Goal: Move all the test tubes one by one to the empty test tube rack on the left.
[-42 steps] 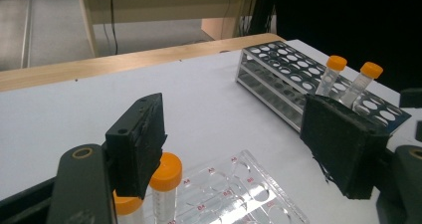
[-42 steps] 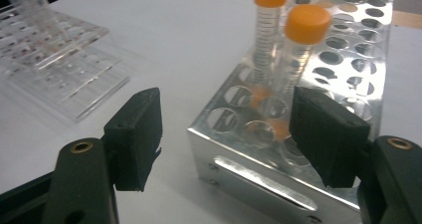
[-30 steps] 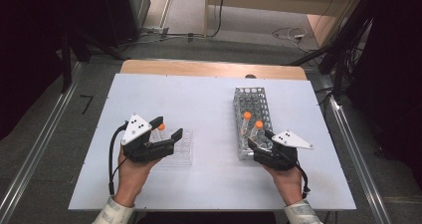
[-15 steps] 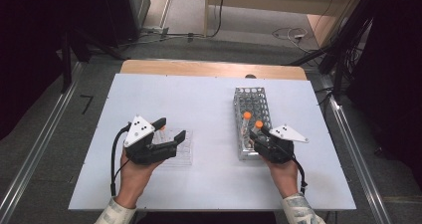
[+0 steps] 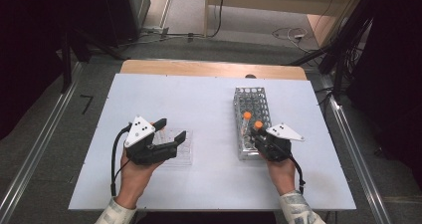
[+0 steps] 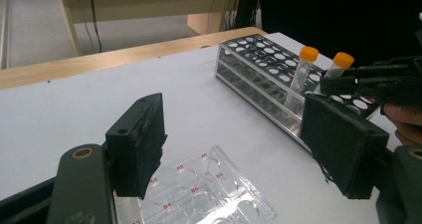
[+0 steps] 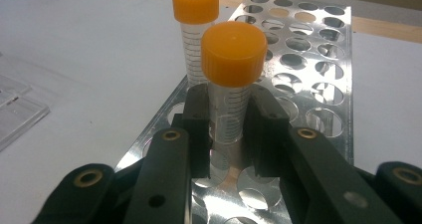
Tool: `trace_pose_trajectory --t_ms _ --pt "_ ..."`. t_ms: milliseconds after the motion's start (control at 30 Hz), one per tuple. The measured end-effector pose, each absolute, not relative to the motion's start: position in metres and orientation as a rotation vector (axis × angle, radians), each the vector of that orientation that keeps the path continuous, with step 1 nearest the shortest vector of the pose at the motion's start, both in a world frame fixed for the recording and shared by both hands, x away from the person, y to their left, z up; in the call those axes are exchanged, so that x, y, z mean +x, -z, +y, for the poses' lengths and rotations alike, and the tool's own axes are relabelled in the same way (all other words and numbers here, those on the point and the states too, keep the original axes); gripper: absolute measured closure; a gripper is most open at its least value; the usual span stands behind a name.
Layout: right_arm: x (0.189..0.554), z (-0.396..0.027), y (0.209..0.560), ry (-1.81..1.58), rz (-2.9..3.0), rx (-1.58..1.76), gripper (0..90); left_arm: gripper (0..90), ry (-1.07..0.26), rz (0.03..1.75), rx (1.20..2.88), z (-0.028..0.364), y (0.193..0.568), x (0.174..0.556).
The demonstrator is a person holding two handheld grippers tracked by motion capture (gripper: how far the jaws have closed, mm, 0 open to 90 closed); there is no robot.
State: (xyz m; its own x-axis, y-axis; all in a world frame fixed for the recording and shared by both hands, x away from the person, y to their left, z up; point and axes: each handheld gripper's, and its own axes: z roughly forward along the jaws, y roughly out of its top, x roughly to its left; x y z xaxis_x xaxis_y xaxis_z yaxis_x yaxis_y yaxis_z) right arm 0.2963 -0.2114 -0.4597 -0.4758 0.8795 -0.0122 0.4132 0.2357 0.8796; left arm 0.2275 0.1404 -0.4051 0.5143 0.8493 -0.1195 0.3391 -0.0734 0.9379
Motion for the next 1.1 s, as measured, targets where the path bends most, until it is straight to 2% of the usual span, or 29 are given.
trace_pose_trajectory --t_ms 733,1100 --pt "0.263 -0.217 0.405 -1.339 1.919 1.064 71.3 25.5 -0.571 1.022 1.645 0.141 0.404 0.225" --pt "0.245 -0.2 0.398 -1.397 2.002 0.987 71.5 25.5 -0.569 1.016 1.646 0.14 0.403 0.224"
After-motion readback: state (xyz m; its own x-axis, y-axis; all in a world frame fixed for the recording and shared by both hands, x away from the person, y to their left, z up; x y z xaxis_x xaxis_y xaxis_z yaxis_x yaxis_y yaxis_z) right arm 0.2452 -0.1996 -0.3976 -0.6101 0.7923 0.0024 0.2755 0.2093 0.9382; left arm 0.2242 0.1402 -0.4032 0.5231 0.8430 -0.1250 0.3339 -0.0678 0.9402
